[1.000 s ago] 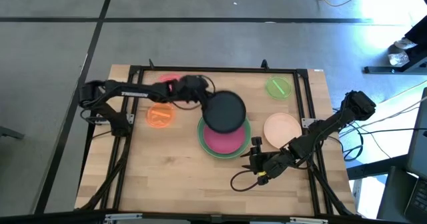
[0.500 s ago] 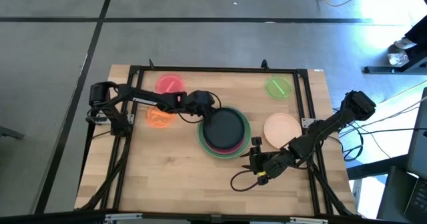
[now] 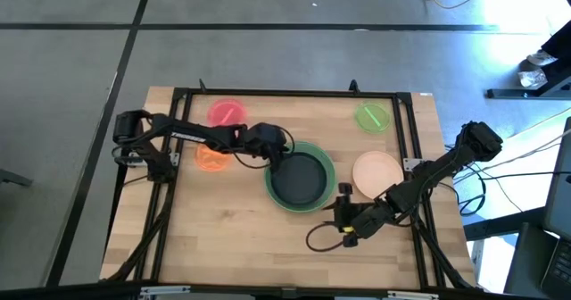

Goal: Stack plastic plates
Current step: Stack the white plate on top of the dark blue plate, then stack the transparent green plate on top of the white plate

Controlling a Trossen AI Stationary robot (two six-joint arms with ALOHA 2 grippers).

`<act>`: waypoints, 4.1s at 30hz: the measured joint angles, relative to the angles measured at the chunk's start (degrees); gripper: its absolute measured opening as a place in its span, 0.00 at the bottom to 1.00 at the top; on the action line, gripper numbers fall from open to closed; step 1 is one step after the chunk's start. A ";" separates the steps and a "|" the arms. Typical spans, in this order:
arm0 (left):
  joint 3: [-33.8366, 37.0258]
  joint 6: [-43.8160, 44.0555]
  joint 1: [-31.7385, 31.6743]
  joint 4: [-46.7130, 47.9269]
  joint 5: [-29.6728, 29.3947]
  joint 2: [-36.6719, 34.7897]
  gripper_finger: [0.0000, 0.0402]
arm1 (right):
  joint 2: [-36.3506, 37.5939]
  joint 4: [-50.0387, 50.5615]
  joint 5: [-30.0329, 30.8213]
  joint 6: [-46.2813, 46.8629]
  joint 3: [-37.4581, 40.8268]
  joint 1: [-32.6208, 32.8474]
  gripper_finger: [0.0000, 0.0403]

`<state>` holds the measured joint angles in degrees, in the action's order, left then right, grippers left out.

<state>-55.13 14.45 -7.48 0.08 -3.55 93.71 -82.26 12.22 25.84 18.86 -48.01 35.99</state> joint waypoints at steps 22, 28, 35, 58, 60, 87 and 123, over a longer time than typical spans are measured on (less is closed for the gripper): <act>0.02 1.64 36.13 5.80 -23.53 -2.50 0.27 | 2.12 34.18 -6.03 38.84 4.56 0.00 0.43; 0.02 3.22 41.55 5.12 -31.03 0.63 0.27 | 2.12 33.49 -5.01 39.42 10.38 0.00 0.43; 0.02 3.11 42.04 1.98 -31.98 3.43 0.27 | 2.31 27.11 -4.97 39.42 16.08 0.04 0.36; 0.02 3.02 40.52 0.68 -31.71 3.43 0.27 | 2.29 38.11 13.84 21.36 -2.62 -0.04 0.02; 0.02 3.12 40.52 0.68 -31.70 3.43 0.27 | 2.29 31.53 15.13 14.56 -3.08 -0.04 0.01; 0.02 3.37 40.52 0.33 -31.70 3.43 0.27 | -12.24 -6.50 -1.47 -14.40 -2.84 -12.48 0.01; 0.06 3.38 40.50 0.36 -31.73 3.45 0.27 | -11.28 -1.34 -6.88 -17.78 -9.64 -11.34 0.36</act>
<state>-55.07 17.84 33.01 0.43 -35.28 97.17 -93.54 10.88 18.96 1.08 -57.65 24.65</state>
